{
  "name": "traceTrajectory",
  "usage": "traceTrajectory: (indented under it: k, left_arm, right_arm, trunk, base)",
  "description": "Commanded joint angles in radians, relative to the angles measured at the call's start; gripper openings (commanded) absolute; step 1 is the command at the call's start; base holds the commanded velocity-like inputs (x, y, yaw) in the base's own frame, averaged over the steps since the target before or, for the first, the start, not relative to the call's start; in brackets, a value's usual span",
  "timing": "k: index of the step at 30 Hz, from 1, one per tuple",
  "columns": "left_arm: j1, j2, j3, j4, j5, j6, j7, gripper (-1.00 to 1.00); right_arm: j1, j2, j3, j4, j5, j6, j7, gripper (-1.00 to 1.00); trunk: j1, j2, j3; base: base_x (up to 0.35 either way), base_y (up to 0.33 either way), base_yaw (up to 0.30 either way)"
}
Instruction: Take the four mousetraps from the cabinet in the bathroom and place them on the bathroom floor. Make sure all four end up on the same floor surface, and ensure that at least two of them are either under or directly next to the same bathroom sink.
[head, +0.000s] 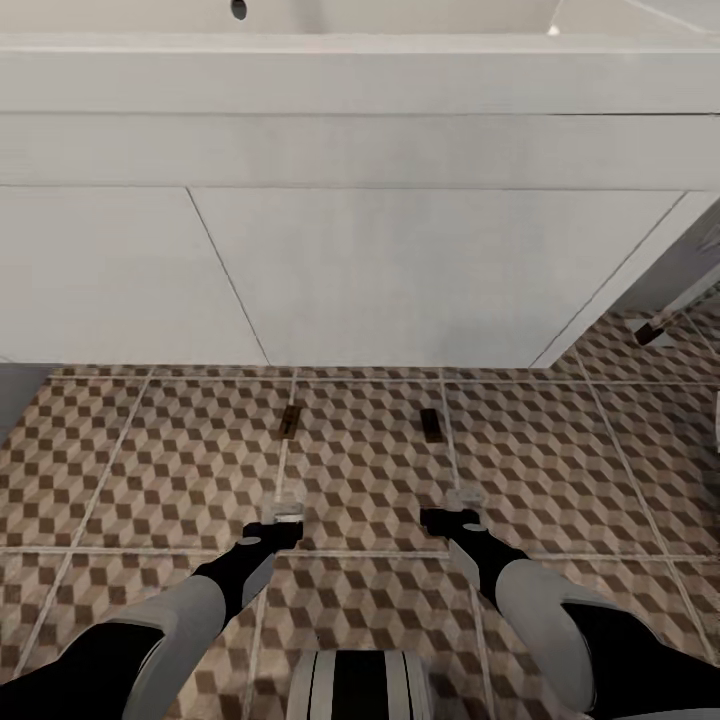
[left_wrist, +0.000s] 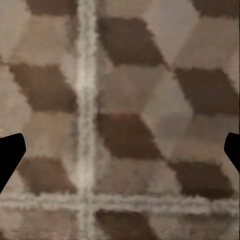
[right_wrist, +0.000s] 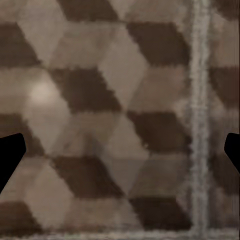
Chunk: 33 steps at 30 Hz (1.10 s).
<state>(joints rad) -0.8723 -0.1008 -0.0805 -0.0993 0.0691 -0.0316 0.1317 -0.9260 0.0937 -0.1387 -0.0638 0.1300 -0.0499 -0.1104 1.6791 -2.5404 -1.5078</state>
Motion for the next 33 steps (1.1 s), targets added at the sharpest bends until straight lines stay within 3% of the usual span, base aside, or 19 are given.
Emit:
traceTrajectory:
  k: [1, 15, 23, 33]
  left_arm:
    - [-0.001, 0.0, -0.008, 0.001, 0.007, -0.003, 0.004, 1.0]
    - [-0.001, 0.0, -0.008, 0.001, 0.008, -0.004, 0.005, 1.0]
    - [-0.001, 0.0, -0.008, 0.0, 0.008, -0.008, 0.005, 1.0]
    - [-0.001, 0.0, -0.008, 0.0, 0.008, -0.01, 0.004, 1.0]
  right_arm:
    - [-0.001, 0.0, -0.008, 0.002, 0.01, -0.003, -0.003, 1.0]
    - [0.004, 0.002, -0.007, 0.017, 0.009, 0.001, -0.003, 1.0]
    - [0.006, 0.003, -0.007, 0.022, 0.049, 0.005, 0.002, 1.0]
    - [0.003, 0.002, -0.007, 0.044, 0.067, 0.003, 0.001, 1.0]
  trunk:
    - [-0.001, 0.0, 0.0]
    - [-0.001, 0.0, 0.0]
    - [-0.001, 0.0, 0.0]
    - [-0.001, 0.0, 0.0]
  base:
    - [-0.346, 0.0, 0.0]
    - [-0.346, 0.0, 0.0]
    - [-0.346, 0.0, 0.0]
    - [-0.319, 0.0, 0.0]
